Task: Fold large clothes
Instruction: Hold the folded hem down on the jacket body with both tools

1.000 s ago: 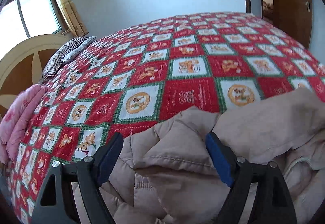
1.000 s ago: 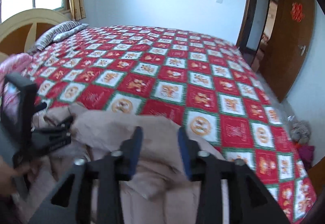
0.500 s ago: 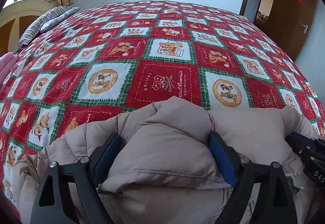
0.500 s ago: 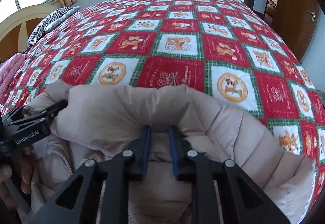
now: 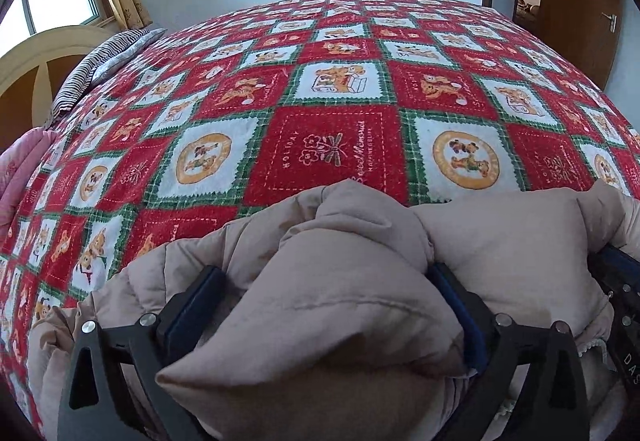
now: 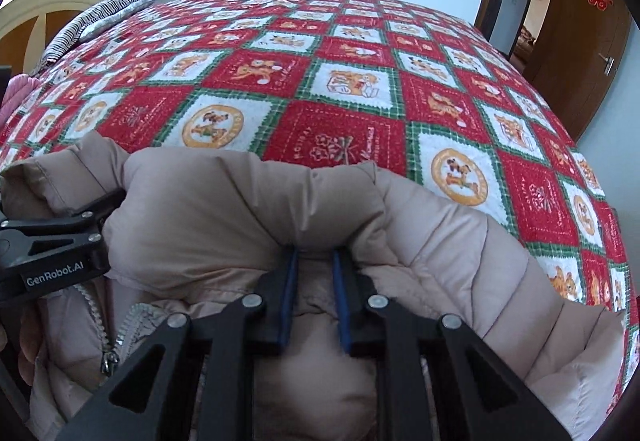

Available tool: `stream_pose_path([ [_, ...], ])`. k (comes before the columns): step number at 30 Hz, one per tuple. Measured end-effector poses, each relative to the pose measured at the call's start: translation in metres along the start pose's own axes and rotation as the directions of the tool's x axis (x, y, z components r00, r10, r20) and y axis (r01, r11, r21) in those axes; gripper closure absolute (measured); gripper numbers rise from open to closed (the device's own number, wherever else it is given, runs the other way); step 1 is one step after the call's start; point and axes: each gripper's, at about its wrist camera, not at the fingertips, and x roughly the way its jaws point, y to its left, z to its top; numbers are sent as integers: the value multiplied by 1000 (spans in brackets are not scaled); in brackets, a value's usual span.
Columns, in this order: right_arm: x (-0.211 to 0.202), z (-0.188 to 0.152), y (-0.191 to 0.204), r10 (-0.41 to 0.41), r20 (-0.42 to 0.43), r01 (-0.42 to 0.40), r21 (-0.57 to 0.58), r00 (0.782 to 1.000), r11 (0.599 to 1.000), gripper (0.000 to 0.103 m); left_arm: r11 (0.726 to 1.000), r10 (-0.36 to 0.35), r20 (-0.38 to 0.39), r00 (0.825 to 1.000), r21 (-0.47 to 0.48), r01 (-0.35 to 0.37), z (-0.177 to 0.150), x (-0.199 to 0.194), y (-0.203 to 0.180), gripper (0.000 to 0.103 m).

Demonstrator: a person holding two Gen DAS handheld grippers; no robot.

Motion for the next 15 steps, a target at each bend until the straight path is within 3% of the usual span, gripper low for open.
stream_pose_path([
  [15, 1, -2, 5, -36, 17, 36, -12, 999, 999, 83, 999, 28, 2, 1000, 19, -28, -1, 1, -4, 1],
])
